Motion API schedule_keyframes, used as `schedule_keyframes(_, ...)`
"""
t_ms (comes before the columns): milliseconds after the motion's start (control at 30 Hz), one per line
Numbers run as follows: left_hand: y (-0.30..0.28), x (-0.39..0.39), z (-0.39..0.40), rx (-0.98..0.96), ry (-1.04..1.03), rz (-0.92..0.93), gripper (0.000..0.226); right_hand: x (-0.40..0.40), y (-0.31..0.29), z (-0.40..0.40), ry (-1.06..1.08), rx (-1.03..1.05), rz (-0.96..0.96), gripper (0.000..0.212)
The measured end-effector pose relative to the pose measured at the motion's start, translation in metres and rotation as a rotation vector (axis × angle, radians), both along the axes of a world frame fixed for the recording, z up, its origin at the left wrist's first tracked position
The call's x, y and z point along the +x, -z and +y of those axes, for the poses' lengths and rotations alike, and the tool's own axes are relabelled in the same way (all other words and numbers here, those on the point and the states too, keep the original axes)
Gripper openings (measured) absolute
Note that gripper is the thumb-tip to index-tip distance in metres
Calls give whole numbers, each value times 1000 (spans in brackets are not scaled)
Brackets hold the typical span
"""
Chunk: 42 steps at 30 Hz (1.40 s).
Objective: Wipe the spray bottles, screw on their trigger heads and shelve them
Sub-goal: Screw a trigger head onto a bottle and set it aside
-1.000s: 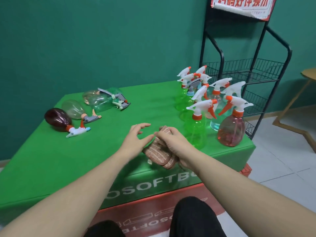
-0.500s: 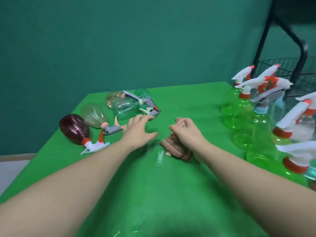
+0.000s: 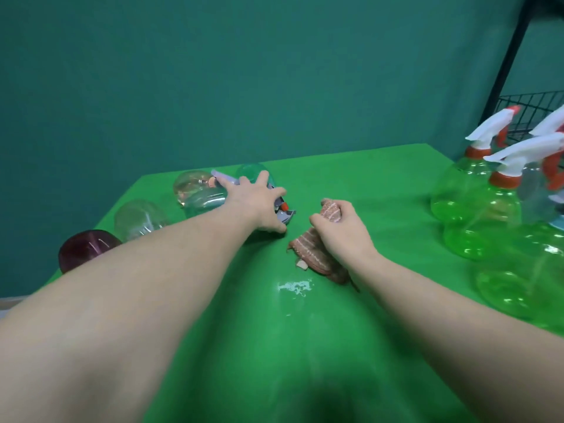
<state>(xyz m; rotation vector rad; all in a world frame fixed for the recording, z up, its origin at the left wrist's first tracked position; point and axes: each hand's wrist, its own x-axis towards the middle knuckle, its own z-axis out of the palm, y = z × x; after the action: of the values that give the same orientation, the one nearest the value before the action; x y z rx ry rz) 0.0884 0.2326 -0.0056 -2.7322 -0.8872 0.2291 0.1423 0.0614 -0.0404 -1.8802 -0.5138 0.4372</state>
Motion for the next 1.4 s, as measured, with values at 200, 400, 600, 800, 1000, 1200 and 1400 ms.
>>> schedule_keyframes(200, 8, -4, -12, -24, 77, -66, 49, -2, 1, -16, 43, 23, 21, 49)
schedule_keyframes(400, 6, -33, -34, -58, 158, -80, 59, -24, -3, -39, 15, 29, 46, 45)
schedule_keyframes(600, 4, -77, -84, -63, 267, -76, 61, -52, -9, -75, -6, -26, 29, 42)
schedule_keyframes(800, 5, -123, -149, -99, 305, -97, 60, -86, -9, -115, -14, -33, 48, 37)
schedule_keyframes(1000, 1, -162, -193, -115, 305, -105, 57, -120, -10, -146, -37, -37, 30, 40)
schedule_keyframes(1200, -5, -196, -197, -185, 356, -217, 74, -141, -16, -165, -48, -17, 18, 39)
schedule_keyframes(1400, -7, -224, -186, -113, 328, -165, 92, -149, -17, -174, -92, -17, 35, 38)
